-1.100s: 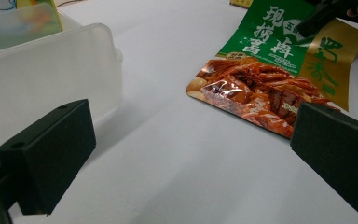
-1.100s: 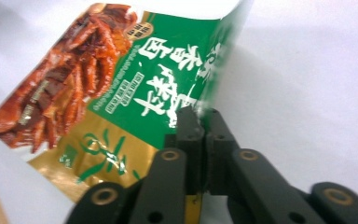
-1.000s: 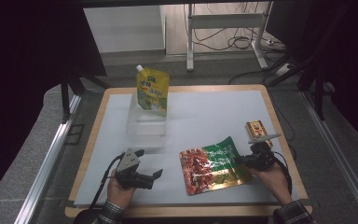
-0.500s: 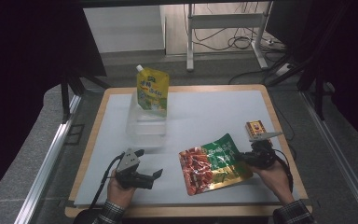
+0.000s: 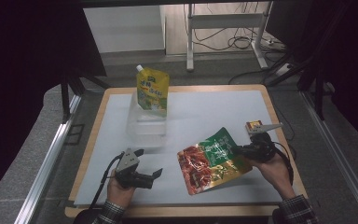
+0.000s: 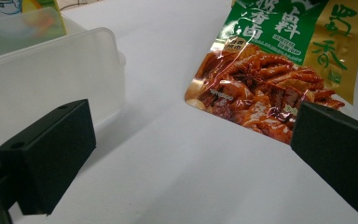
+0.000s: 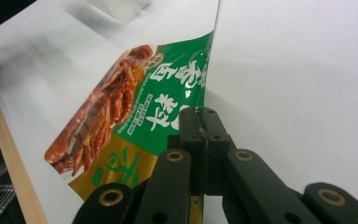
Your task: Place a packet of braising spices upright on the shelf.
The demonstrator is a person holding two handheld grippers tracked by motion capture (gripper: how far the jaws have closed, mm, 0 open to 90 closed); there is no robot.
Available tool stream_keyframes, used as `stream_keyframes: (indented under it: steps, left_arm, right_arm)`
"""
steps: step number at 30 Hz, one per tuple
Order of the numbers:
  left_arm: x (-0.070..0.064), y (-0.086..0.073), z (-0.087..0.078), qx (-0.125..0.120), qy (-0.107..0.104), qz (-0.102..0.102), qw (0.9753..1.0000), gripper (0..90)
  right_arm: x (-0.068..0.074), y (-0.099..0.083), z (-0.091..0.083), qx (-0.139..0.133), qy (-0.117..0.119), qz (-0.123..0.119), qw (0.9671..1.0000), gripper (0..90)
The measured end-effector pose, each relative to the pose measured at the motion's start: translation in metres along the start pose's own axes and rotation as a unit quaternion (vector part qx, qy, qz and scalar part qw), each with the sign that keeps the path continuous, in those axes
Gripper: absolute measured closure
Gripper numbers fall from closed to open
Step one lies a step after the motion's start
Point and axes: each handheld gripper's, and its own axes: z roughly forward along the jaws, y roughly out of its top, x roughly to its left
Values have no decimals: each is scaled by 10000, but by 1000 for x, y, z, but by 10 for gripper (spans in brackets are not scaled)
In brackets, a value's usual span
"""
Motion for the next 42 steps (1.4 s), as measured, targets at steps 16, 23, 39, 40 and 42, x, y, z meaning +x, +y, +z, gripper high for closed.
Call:
stream_keyframes:
  steps: [16,23,39,40,42]
  left_arm:
    - [1,1,-4,-89,27,-7,10000,0]
    - [1,1,-4,-70,39,4,10000,0]
    - [2,1,-5,-87,69,26,9999,0]
    - [2,1,-5,-90,67,29,9999,0]
    - [2,1,-5,-97,60,27,9999,0]
  right_arm:
    - [12,42,-10,26,180,-271,9995,896]
    - [16,54,-15,3,238,-350,9991,896]
    - [32,90,-23,69,112,-763,9970,897]
    - [33,92,-24,68,123,-777,9969,897]
    - [34,97,-24,75,108,-825,9965,897]
